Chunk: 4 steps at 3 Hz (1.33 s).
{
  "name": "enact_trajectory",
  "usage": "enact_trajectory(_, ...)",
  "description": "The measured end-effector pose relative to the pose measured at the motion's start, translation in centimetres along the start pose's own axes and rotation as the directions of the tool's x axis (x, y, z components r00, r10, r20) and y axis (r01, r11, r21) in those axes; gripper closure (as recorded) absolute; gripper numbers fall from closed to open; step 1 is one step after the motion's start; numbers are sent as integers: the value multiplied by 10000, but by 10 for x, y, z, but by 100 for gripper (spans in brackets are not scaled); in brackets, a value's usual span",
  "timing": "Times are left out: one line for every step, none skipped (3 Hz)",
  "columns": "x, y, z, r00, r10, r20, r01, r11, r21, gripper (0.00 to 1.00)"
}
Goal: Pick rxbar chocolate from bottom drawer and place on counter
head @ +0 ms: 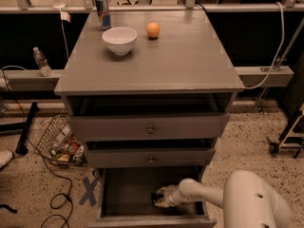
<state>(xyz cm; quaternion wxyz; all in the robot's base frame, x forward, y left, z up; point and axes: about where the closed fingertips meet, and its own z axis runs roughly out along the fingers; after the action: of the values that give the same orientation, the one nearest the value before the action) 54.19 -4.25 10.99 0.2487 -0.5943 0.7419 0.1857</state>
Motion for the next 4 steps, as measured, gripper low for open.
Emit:
enact_trajectory(-1, 0, -2, 10000, -3, -2, 3, 10000, 2, 100)
enact_trajectory(-1, 0, -2, 10000, -3, -2, 3, 10000, 2, 100)
enact_trajectory(-18, -12, -24, 9993, -366, -57, 368, 9990, 258, 100)
enact_trajectory(-37, -26, -54, 9969, -783, -40, 784, 9962, 373, 100)
